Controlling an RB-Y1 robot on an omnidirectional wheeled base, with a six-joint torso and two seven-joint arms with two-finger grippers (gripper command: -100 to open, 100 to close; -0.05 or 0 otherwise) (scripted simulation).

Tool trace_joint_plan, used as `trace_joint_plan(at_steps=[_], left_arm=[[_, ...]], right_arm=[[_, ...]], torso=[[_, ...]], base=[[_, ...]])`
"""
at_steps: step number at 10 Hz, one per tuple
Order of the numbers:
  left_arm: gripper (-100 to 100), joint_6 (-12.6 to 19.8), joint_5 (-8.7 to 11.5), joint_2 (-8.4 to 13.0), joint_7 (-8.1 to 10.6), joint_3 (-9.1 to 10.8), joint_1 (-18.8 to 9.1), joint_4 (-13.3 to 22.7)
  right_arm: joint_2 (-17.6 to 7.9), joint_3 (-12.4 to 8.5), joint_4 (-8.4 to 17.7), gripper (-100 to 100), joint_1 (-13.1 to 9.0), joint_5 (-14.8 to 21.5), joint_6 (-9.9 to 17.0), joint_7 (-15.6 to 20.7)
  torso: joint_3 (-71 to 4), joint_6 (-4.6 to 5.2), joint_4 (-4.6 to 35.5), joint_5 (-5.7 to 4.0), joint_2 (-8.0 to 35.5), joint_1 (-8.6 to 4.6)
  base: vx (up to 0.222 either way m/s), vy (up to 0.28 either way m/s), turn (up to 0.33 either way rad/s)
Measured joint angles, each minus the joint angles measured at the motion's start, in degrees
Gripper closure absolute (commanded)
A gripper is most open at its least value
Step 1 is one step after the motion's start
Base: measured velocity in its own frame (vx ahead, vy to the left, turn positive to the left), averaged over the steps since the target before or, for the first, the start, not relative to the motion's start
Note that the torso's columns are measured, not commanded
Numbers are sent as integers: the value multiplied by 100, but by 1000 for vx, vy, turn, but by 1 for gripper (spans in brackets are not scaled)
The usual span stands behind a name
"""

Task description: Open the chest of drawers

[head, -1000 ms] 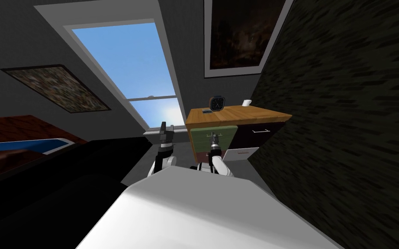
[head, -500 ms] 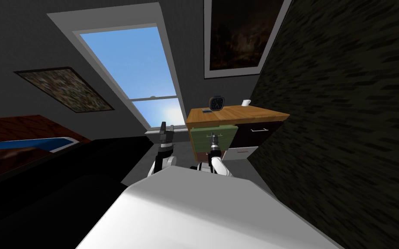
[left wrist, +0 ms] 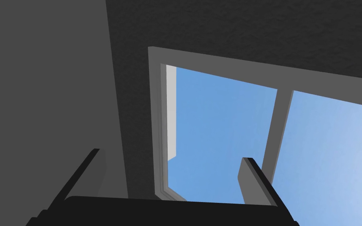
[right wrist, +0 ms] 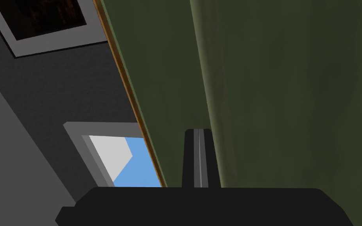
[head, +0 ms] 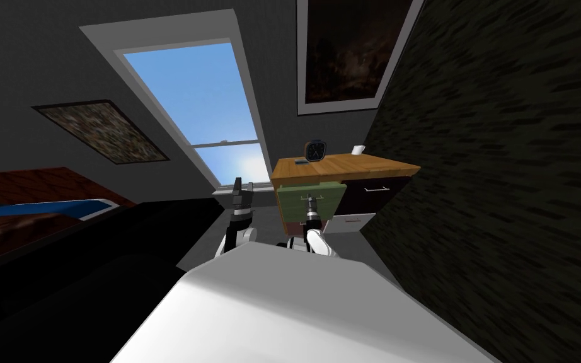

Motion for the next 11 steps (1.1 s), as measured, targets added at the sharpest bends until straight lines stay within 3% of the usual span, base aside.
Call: trace_joint_plan(at_steps=[2, 5, 8, 9, 11], left_arm=[[0, 0, 0, 0, 0, 0, 0, 0], [0, 0, 0, 0, 0, 0, 1, -1], [0, 0, 0, 0, 0, 0, 1, 0], [0, 0, 0, 0, 0, 0, 1, 0], [0, 0, 0, 0, 0, 0, 0, 0]], right_arm=[[-50, 82, 259, -100, -137, 220, 199, 28], [-132, 73, 132, -100, -99, 248, 189, 130], [-35, -95, -42, -100, -281, 84, -27, 333], [-23, -115, -87, 100, -323, 86, -36, 355], [-74, -17, 47, 100, -176, 148, 35, 275]], torso=[[-8, -10, -12, -2, -16, 5], [-5, 13, 26, 2, 1, -15], [15, 36, 50, -1, 38, -50], [22, 35, 52, -1, 51, -50], [50, 37, 109, 8, 107, -42]], base=[[-35, -13, 40], [2, -1, -34], [48, 2, -31], [-14, 2, 46], [-32, -2, 39]])
